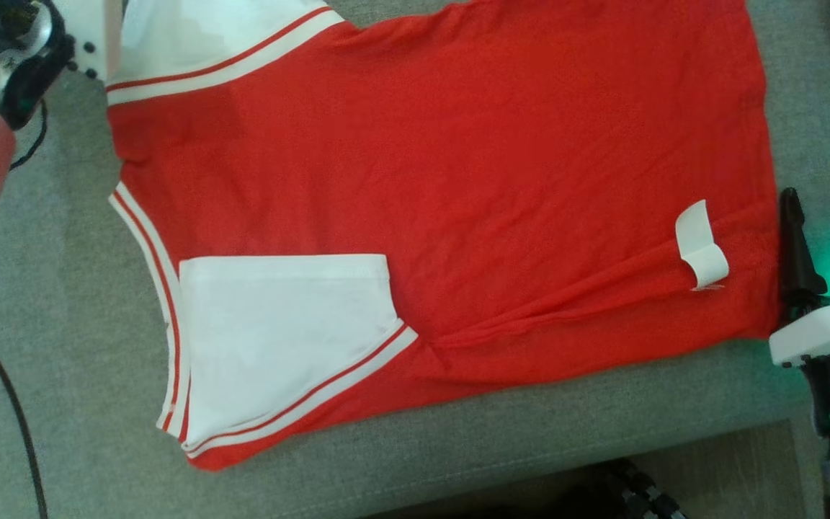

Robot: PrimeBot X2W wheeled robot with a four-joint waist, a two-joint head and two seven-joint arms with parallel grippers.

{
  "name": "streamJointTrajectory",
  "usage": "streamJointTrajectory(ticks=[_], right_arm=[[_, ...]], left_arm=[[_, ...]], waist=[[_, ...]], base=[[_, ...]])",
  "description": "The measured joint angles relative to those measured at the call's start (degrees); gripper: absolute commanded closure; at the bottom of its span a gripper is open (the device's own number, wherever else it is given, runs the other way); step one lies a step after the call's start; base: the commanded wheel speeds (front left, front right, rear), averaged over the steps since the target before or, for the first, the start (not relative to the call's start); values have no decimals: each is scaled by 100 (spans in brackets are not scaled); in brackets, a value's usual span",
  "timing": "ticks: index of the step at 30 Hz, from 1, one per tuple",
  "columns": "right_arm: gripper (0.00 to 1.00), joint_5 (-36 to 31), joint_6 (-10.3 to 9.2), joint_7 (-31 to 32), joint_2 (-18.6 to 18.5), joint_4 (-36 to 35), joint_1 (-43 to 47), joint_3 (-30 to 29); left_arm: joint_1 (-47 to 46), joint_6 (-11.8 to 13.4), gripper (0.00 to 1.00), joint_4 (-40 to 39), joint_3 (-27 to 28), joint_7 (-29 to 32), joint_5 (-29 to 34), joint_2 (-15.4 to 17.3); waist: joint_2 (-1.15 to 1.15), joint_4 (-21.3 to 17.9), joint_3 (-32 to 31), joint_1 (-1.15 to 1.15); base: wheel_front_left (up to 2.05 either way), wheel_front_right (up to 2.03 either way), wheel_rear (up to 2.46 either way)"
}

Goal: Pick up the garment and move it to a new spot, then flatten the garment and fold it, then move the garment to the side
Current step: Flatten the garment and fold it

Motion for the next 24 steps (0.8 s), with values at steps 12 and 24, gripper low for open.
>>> streamJointTrajectory(ticks=[12,24], right_arm=[[0,48,0,-123,1,127,-3,34],[0,52,0,-131,0,182,-157,166]], left_arm=[[-300,0,0,414,-647,-3,-419,13],[-693,0,85,327,-1427,488,-803,233]], waist=[[0,-185,32,0],[0,-342,83,-1]], base=[[0,0,0],[0,0,0]])
